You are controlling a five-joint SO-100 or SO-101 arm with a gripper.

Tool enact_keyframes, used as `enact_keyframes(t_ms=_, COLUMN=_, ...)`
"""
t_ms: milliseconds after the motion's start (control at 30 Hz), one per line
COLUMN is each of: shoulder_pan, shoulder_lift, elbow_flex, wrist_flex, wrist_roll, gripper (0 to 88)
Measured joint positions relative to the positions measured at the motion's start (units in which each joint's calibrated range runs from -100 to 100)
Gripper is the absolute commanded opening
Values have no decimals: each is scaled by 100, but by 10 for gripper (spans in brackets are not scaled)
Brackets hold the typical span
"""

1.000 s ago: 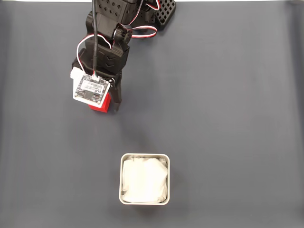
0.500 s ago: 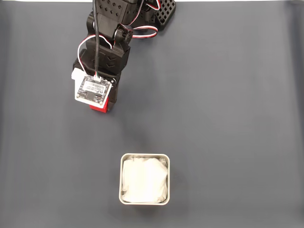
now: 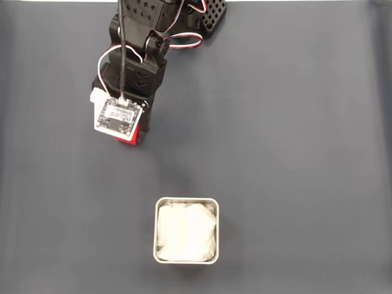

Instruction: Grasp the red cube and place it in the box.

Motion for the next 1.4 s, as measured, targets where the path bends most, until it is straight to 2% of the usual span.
enact_keyframes(t_ms=567, shoulder_pan=-668, shoulder_lift=-486, elbow_flex=-1600, wrist_flex=1321, wrist_roll=-195, gripper=23)
enact_keyframes(t_ms=1400, shoulder_pan=-1595, shoulder_lift=-226, elbow_flex=-3373, wrist_flex=1806, wrist_roll=-186, gripper=24)
